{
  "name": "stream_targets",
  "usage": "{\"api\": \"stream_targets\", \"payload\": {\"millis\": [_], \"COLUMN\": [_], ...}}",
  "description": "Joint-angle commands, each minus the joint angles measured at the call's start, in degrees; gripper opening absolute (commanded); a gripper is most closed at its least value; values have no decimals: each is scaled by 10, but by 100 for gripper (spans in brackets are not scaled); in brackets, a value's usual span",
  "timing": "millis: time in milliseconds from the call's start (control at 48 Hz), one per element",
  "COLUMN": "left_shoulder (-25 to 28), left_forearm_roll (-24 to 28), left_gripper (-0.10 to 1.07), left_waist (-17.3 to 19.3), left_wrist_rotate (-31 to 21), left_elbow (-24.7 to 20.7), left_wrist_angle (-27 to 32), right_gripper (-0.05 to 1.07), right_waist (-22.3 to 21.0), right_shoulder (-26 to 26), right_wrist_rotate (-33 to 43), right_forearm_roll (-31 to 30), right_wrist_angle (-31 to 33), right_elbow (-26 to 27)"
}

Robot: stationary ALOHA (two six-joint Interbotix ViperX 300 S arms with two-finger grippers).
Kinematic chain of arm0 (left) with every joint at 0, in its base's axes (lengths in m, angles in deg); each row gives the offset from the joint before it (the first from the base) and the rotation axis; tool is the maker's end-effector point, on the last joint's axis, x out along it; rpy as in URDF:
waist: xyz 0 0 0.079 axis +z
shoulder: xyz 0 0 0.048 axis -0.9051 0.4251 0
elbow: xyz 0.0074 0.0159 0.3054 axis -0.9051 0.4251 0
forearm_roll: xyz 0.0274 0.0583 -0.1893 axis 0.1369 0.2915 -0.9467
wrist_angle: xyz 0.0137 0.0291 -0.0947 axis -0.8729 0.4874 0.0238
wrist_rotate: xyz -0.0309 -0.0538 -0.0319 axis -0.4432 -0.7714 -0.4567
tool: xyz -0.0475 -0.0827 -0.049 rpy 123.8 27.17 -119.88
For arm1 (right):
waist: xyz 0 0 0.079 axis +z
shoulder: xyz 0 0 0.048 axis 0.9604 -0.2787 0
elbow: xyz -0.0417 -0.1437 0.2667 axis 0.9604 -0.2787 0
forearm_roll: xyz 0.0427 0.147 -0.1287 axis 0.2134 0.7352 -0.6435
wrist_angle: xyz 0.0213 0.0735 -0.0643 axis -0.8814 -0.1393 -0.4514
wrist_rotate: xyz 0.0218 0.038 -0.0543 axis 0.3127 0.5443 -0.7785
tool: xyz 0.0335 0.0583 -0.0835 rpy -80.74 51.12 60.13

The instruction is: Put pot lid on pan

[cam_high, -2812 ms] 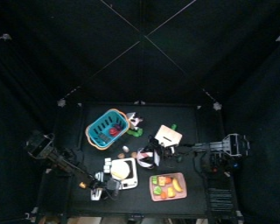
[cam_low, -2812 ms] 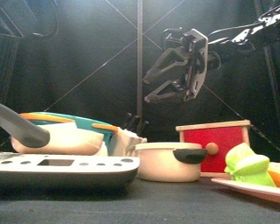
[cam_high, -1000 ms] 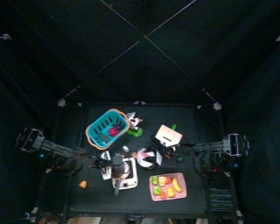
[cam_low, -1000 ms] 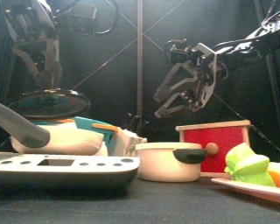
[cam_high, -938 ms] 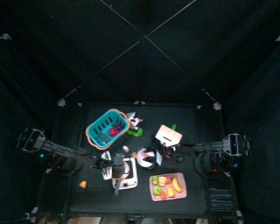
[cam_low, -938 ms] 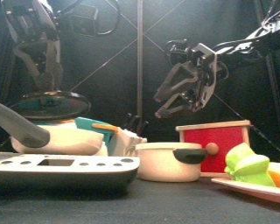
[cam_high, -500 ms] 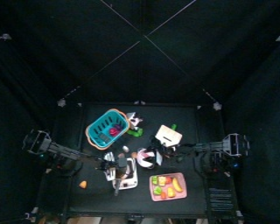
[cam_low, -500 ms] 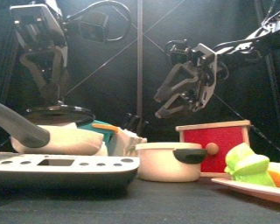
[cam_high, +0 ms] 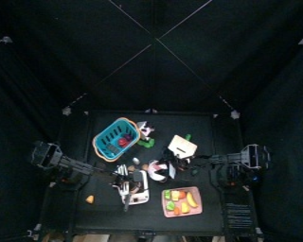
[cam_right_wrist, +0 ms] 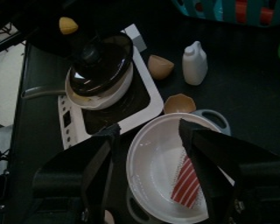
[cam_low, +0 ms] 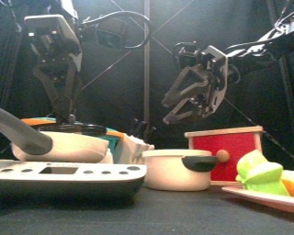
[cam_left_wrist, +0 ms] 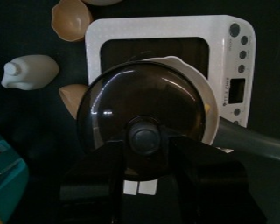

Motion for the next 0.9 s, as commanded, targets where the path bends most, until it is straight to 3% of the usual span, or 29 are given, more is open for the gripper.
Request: {"api": "stream_targets", "payload": {"millis": [0, 250, 562, 875], "left_shoulder": [4, 11, 15, 18], "left_forearm_roll": [0, -11, -76, -55], "left_gripper": [59, 59, 59, 59], "left_waist": [3, 2, 4, 13], "left_wrist_rotate": [1, 15, 63, 67], "left_elbow": [-25, -44, -49, -54], "left_wrist_angle": [7, 20, 32, 32], "right_gripper": [90, 90, 90, 90], "right_waist": [-3, -3, -3, -2], "right_shoulder": [14, 13, 11, 11], "right_wrist_rotate": [0, 0, 0, 0], "right_forearm_roll": [0, 0, 0, 0], "right_wrist_angle": [-2, -2, -2, -2], "right_elbow": [9, 10, 11, 11]}}
